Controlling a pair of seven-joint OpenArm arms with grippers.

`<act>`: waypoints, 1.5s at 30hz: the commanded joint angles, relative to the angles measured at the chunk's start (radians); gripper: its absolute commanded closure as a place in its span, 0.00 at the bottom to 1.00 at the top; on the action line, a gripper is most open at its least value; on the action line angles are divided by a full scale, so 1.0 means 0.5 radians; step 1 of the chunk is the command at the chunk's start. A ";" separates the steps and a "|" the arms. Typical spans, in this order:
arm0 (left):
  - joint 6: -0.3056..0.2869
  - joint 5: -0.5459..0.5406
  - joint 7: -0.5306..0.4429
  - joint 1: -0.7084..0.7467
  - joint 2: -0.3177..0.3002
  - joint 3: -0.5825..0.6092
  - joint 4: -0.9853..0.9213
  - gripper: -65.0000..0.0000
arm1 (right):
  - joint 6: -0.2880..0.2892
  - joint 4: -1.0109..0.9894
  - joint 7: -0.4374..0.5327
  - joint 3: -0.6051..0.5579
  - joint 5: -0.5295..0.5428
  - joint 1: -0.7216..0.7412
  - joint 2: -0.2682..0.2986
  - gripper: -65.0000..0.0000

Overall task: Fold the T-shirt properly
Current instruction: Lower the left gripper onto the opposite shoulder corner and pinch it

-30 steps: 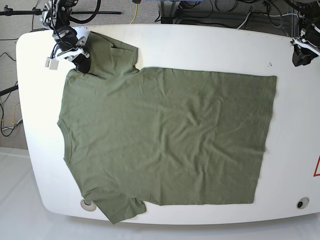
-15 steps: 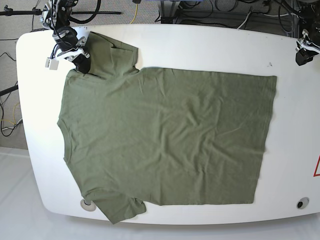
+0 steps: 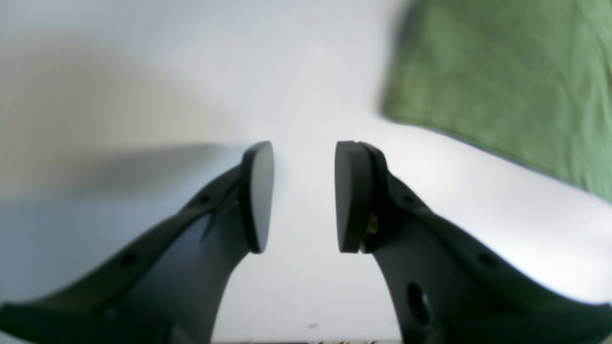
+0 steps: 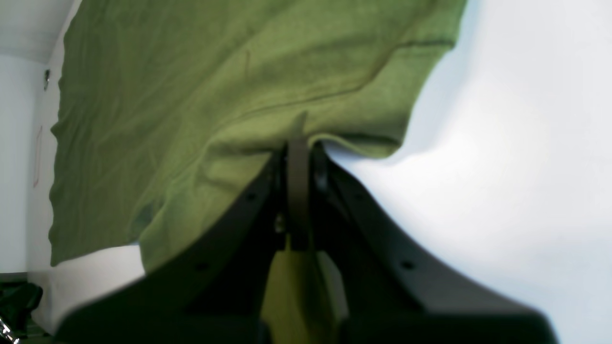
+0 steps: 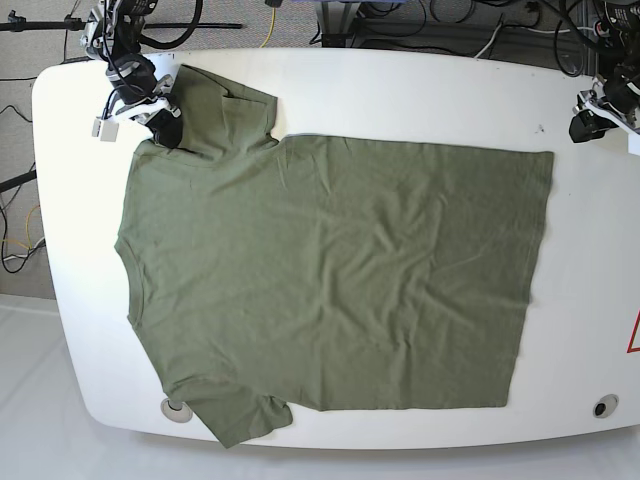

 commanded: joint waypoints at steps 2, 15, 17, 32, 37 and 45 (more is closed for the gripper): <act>-0.012 0.003 -0.050 0.016 -0.014 0.035 0.081 0.68 | -0.038 0.003 -0.079 -0.002 -0.061 -0.023 0.007 1.00; 0.016 0.041 -0.060 -0.022 0.131 -0.006 0.038 0.68 | -0.031 0.000 -0.050 -0.001 -0.045 -0.019 0.010 1.00; 0.017 0.037 -0.067 -0.028 0.138 -0.017 0.029 0.68 | -0.029 0.000 -0.050 0.001 -0.043 -0.018 0.010 1.00; 0.001 0.032 -0.088 -0.145 0.155 0.026 -0.047 0.69 | -0.033 -0.024 -0.049 -0.005 -0.061 -0.028 0.001 1.00; 0.001 0.031 -0.087 -0.155 0.154 0.056 -0.042 0.69 | -0.031 -0.024 -0.049 -0.005 -0.063 -0.028 0.000 1.00; -0.016 0.045 -0.068 -0.167 0.159 0.038 -0.022 0.70 | -0.015 -0.043 -0.051 -0.003 -0.095 -0.024 -0.002 1.00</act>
